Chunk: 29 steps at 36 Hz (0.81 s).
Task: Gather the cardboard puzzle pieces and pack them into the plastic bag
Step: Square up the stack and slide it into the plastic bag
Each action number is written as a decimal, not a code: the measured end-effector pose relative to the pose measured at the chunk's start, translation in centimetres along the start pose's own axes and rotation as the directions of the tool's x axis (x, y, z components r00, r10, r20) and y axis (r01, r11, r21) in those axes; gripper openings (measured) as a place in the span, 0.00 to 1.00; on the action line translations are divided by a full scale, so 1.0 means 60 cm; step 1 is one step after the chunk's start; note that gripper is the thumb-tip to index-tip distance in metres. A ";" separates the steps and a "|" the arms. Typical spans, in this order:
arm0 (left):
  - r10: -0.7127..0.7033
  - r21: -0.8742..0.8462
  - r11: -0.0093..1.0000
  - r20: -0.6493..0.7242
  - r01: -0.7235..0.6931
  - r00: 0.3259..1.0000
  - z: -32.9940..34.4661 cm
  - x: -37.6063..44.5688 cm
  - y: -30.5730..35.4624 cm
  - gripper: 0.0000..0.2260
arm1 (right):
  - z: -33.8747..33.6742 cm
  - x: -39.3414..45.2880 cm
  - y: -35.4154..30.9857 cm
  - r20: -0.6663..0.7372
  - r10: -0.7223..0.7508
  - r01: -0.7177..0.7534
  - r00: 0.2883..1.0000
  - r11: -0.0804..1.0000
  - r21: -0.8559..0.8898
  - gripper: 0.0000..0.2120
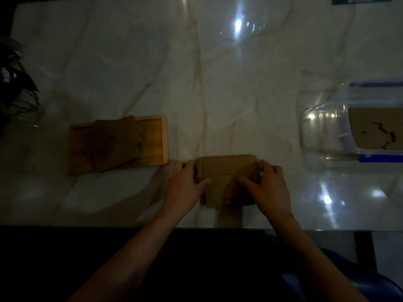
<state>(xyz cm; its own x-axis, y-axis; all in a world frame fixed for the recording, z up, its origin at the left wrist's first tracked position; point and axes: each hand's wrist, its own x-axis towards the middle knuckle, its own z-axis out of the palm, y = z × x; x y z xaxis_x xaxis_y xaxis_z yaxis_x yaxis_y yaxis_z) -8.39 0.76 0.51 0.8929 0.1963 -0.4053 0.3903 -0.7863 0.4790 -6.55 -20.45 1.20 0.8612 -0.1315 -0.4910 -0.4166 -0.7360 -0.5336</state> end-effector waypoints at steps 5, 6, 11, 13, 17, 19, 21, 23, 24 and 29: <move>-0.074 -0.059 0.996 0.009 0.074 0.997 0.013 -0.011 0.028 0.29 | 0.013 -0.008 -0.021 0.017 0.011 -0.010 1.000 0.999 -0.044 0.37; -0.093 -0.070 0.993 0.010 0.093 0.996 0.013 -0.011 0.033 0.30 | 0.015 -0.009 -0.024 0.021 0.016 -0.015 1.000 0.999 -0.048 0.36; -0.192 -0.202 0.961 0.014 0.191 0.981 0.017 -0.008 0.040 0.31 | 0.019 -0.005 -0.031 0.046 0.035 -0.033 0.998 0.999 -0.043 0.36; -0.229 -0.284 0.931 0.028 0.228 0.973 0.019 -0.004 0.037 0.33 | 0.019 -0.003 -0.029 0.058 0.046 -0.045 0.997 0.999 -0.021 0.37; -0.299 -0.462 0.832 0.092 0.307 0.950 0.022 0.009 0.033 0.36 | 0.016 0.005 -0.023 0.081 0.083 -0.089 0.993 0.993 0.079 0.37; -0.335 -0.523 0.770 0.157 0.366 0.929 0.023 0.015 0.031 0.36 | 0.013 0.011 -0.021 0.117 0.107 -0.123 0.987 0.983 0.138 0.38; -0.349 -0.555 0.718 0.236 0.421 0.907 0.022 0.021 0.028 0.35 | 0.011 0.015 -0.018 0.149 0.119 -0.148 0.982 0.970 0.195 0.39; -0.341 -0.565 0.696 0.281 0.442 0.897 0.017 0.022 0.026 0.33 | 0.009 0.016 -0.014 0.167 0.113 -0.146 0.980 0.968 0.204 0.39; -0.333 -0.572 0.694 0.285 0.438 0.899 0.014 0.022 0.024 0.32 | 0.009 0.014 -0.013 0.174 0.105 -0.140 0.979 0.970 0.199 0.37; -0.262 -0.563 0.740 0.263 0.368 0.929 0.004 0.013 0.028 0.31 | 0.002 0.005 -0.007 0.154 0.046 -0.092 0.987 0.947 0.308 0.27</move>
<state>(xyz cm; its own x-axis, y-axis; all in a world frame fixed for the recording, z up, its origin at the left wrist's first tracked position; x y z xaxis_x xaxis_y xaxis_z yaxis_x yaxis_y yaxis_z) -7.10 -0.54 0.80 0.6677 0.2343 -0.7066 0.7441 -0.1802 0.6433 -6.16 -20.12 1.18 0.7859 -0.0615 -0.6153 -0.5638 -0.4800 -0.6721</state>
